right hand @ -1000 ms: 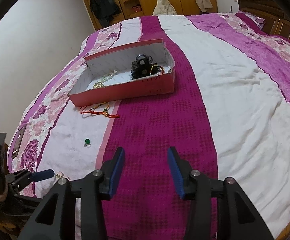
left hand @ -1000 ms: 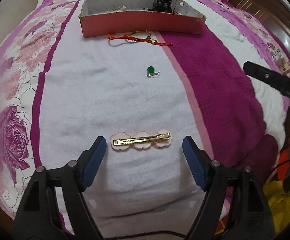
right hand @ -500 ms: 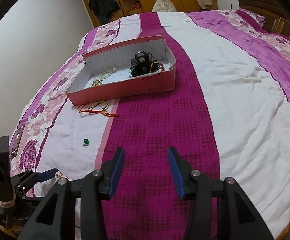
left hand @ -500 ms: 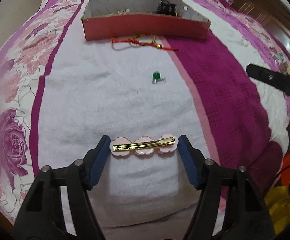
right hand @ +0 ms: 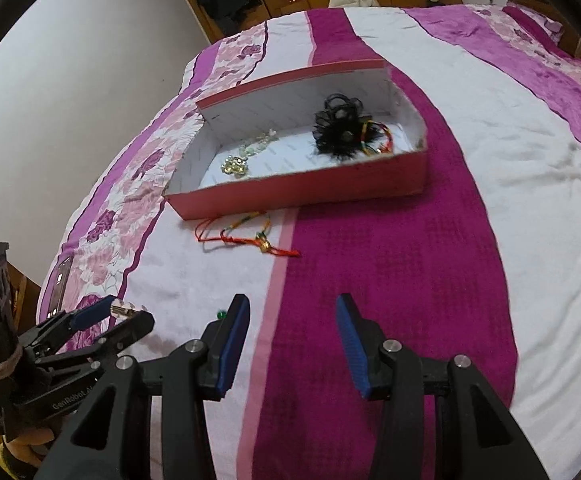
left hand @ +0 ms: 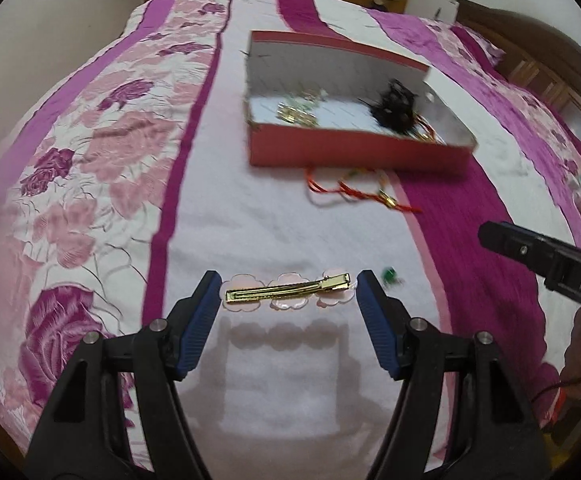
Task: Organize jewelry
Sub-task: 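Lift the hair clip with the left tool while the right tool grasps the red cord bracelet, then carry the hair clip with the left tool while the right tool carries the cord bracelet into the box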
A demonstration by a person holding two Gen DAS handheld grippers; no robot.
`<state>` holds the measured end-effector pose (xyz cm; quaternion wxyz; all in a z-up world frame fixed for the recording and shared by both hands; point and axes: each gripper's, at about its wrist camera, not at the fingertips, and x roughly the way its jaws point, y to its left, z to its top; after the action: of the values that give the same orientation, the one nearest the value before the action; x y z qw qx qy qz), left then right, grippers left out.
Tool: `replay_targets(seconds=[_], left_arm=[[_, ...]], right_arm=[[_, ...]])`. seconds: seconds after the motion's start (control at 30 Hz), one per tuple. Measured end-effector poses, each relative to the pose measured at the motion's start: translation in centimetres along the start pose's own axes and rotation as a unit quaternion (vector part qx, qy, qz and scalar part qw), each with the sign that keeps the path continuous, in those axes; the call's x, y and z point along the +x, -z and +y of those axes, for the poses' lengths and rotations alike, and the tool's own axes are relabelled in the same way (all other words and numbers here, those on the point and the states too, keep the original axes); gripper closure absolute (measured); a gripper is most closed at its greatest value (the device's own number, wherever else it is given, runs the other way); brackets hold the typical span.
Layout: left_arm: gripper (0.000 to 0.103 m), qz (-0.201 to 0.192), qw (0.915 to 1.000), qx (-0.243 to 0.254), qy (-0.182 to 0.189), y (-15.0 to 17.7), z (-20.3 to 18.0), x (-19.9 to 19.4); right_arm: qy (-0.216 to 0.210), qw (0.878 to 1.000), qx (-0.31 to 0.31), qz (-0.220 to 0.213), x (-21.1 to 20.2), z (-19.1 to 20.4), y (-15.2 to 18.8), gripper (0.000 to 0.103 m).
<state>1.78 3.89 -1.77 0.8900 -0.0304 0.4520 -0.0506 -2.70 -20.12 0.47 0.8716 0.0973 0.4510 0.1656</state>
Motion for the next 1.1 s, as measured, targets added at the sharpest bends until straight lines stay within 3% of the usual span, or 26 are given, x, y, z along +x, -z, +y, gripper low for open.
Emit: replay_targets(seconds=[0.3,0.6,0.77,0.9,1.1], left_arm=[[0.041,-0.018,0.9994,-0.03,0.0,-2.3,1.4,1.3],[0.041,-0.012,0.999,-0.042,-0.004,-2.2,2.1,2.6],[0.041,-0.008,0.9988,-0.048,-0.003,-2.1,2.4,3.0],[0.041,-0.008,0.9987,-0.051,-0.003,-2.0,2.5,3.0],[0.041,-0.012,0.9987,-0.049,-0.005,-2.0,2.2,2.5]], right_arm=[[-0.017,1.0,0.011,0.022,4.0,0.8,-3.2,0.055],[-0.01,0.999,0.001,0.039,8.9,1.9,-5.0,0.055],[0.0,0.999,-0.007,0.043,10.6,2.3,-5.3,0.068],[0.008,0.999,-0.021,0.044,11.5,2.5,-5.3,0.092],[-0.009,0.999,-0.025,0.029,10.3,2.5,-4.9,0.097]])
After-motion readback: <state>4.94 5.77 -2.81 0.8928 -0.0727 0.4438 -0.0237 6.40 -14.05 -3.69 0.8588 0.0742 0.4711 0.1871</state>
